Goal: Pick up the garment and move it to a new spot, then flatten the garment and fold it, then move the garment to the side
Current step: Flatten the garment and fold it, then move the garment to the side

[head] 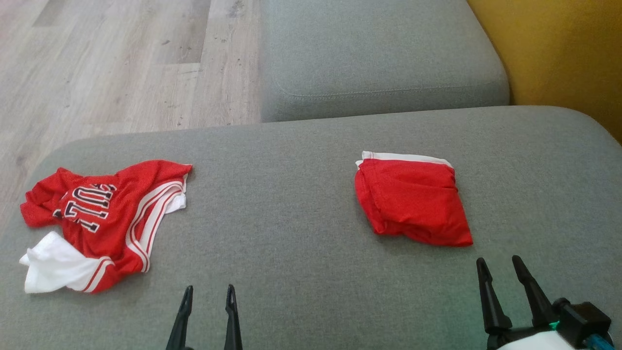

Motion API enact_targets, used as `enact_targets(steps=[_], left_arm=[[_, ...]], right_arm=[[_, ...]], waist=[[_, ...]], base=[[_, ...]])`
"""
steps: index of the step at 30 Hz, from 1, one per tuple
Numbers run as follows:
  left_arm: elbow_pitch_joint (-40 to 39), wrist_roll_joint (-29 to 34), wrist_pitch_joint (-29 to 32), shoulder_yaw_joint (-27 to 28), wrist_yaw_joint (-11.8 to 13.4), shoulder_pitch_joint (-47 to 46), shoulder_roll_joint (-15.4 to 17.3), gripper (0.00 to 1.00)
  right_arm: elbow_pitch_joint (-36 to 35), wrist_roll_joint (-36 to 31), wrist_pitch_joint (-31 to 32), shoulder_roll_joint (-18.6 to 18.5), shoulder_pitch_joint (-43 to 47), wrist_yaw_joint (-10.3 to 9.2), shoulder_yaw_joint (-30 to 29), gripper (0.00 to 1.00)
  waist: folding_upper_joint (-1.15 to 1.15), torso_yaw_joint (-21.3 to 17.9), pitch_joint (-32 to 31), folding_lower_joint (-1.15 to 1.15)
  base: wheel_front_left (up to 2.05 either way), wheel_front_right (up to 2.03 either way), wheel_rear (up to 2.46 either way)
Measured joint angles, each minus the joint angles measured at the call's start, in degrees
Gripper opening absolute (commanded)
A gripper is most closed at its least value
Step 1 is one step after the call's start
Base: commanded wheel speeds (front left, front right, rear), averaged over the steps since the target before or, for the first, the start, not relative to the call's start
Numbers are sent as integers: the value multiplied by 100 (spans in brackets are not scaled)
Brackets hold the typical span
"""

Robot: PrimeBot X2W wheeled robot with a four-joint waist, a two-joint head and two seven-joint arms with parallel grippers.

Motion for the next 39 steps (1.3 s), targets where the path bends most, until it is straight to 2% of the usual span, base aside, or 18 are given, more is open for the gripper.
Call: enact_targets(steps=[27,39], left_arm=[[140,115,0,123,-36,-3,-1,100],[73,136,0,113,-43,-13,-2,100]], right_arm=[[-119,-133,0,-10,12,0,60,100],[38,-68,0,-114,10,0,108,100]], waist=[[0,-12,-53,1],[0,28,140,1]], base=[[0,0,0],[0,0,0]])
